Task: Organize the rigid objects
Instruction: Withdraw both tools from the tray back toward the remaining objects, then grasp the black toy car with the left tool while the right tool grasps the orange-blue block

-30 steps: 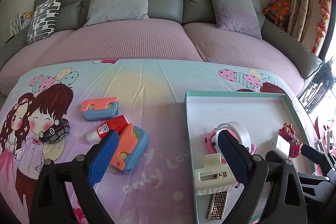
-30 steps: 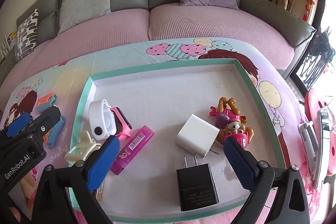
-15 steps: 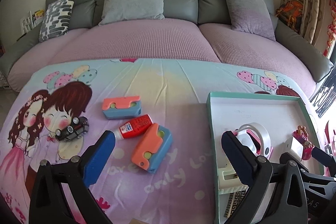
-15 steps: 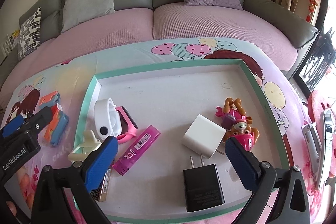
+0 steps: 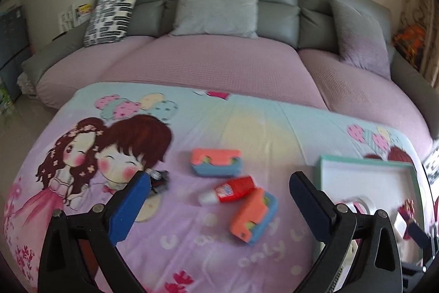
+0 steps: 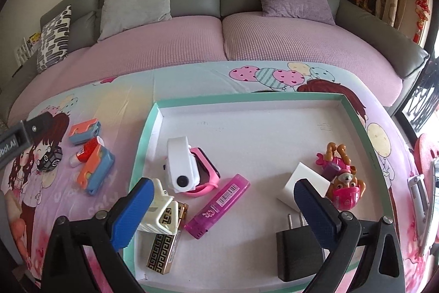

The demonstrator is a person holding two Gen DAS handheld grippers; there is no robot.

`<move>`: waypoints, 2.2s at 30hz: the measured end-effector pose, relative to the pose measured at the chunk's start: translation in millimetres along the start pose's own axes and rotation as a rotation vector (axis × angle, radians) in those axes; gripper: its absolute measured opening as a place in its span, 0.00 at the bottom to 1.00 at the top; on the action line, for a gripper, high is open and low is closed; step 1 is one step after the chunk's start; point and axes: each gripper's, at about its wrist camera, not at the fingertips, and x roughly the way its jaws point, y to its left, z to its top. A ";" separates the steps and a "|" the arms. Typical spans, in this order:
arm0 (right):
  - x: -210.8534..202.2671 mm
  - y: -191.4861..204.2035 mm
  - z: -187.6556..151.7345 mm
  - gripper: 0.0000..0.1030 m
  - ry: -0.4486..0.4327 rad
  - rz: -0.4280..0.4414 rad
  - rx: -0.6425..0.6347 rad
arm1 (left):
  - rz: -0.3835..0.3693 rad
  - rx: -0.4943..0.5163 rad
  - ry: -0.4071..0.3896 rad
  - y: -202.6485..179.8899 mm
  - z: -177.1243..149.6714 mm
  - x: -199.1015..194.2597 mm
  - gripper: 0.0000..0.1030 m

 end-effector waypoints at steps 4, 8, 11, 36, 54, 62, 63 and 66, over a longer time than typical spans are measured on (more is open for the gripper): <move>0.1 13.7 0.4 1.00 -0.011 -0.002 -0.022 | 0.030 -0.033 0.011 20.8 -6.0 10.3 0.98; -1.8 27.5 0.8 1.00 -0.032 0.007 -0.054 | 0.018 -0.026 0.047 29.2 -13.7 24.5 0.98; -5.2 35.8 2.8 1.00 -0.058 0.014 -0.074 | 0.015 -0.042 0.041 41.8 -13.3 26.2 0.98; 43.9 150.8 12.2 1.00 0.012 0.192 -0.195 | 0.031 -0.150 0.123 107.1 -28.3 70.7 0.98; 80.1 162.5 -0.1 0.96 0.112 0.182 -0.190 | 0.034 -0.174 0.169 103.9 -30.2 102.2 0.98; 83.2 164.4 -3.6 0.84 0.114 0.170 -0.186 | 0.051 -0.123 0.186 95.0 -30.7 105.8 0.85; 82.7 164.5 -3.8 0.81 0.113 0.169 -0.185 | 0.052 -0.119 0.189 95.2 -30.9 106.1 0.82; 81.7 165.8 -4.8 0.72 0.111 0.173 -0.189 | 0.050 -0.100 0.188 94.3 -31.1 105.4 0.72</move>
